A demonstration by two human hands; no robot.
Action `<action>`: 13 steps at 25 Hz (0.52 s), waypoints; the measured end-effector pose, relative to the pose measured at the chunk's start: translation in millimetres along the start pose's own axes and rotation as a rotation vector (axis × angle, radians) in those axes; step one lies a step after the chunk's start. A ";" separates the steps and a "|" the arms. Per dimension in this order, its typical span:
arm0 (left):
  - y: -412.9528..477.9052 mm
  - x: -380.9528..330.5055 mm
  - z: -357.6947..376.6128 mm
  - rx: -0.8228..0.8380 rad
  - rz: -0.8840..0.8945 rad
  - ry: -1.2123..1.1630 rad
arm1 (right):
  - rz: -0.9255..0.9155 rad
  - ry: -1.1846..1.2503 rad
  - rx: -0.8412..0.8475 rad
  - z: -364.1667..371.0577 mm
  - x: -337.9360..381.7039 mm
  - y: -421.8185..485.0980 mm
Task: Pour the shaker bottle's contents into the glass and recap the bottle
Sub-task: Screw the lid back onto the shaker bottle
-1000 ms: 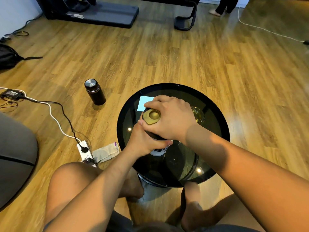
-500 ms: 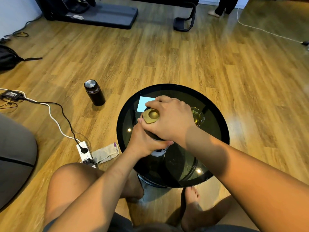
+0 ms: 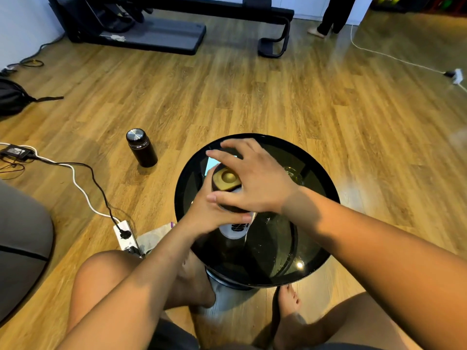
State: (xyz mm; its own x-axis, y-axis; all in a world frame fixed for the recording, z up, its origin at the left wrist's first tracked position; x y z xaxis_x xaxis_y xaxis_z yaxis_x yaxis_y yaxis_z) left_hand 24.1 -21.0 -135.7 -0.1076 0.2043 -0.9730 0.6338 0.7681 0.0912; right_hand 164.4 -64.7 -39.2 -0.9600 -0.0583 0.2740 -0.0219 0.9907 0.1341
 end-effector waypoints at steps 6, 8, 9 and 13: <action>4.4 -3.1 9.0 -0.059 -0.004 0.034 | 0.082 0.114 -0.027 1.5 -10.2 -8.1; 3.7 3.5 10.7 -0.089 0.009 0.063 | 0.140 0.114 -0.052 3.7 -2.8 -9.6; 3.2 5.6 11.1 -0.094 0.021 0.079 | 0.152 0.122 -0.060 5.0 -0.1 -10.0; 2.4 9.3 14.4 -0.108 0.043 0.079 | 0.155 0.159 -0.051 4.4 0.3 -8.5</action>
State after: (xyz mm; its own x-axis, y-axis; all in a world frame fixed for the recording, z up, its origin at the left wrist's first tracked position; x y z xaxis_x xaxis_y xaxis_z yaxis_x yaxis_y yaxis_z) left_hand 35.6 -26.0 -147.7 -0.1450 0.2821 -0.9484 0.5534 0.8177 0.1586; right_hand 163.1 -72.6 -44.4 -0.8945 0.0714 0.4414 0.1404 0.9821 0.1257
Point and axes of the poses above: each hand's wrist, its own y-axis towards the middle knuckle, its own z-axis out of the palm, x = y × z, the point moved 1 cm from there along y, towards the middle knuckle, and after that the axes turned 7 degrees about z, right-handed, at the moved point
